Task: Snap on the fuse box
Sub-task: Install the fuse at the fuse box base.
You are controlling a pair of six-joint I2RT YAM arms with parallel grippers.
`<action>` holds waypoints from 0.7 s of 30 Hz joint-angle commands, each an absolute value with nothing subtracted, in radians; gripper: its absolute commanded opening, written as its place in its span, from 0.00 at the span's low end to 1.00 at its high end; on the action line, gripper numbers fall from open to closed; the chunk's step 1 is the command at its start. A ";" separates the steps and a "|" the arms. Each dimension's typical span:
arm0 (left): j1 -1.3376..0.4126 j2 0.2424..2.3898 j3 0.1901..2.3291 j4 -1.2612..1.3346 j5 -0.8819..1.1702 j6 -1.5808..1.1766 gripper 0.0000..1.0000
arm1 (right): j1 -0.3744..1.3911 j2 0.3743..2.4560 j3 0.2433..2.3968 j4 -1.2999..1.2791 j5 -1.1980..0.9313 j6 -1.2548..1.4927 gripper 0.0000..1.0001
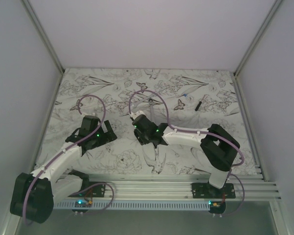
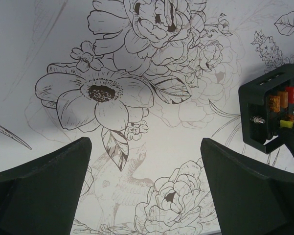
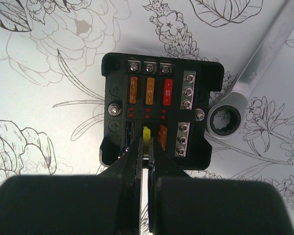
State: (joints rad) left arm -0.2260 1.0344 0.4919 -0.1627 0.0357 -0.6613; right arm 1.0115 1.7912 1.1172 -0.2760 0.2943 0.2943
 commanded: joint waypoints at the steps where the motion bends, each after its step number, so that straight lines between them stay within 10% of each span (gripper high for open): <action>1: -0.217 1.032 0.474 -0.186 0.036 -0.659 1.00 | 1.018 1.786 1.096 -0.235 0.317 0.247 0.00; 21: -0.218 1.029 0.471 -0.182 0.044 -0.657 1.00 | 1.018 1.758 1.086 -0.201 0.293 0.142 0.20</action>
State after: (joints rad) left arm -0.2260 1.0340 0.4831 -0.1619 0.0364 -0.6613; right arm 1.0115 1.7908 1.0958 -0.2127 0.2893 0.1646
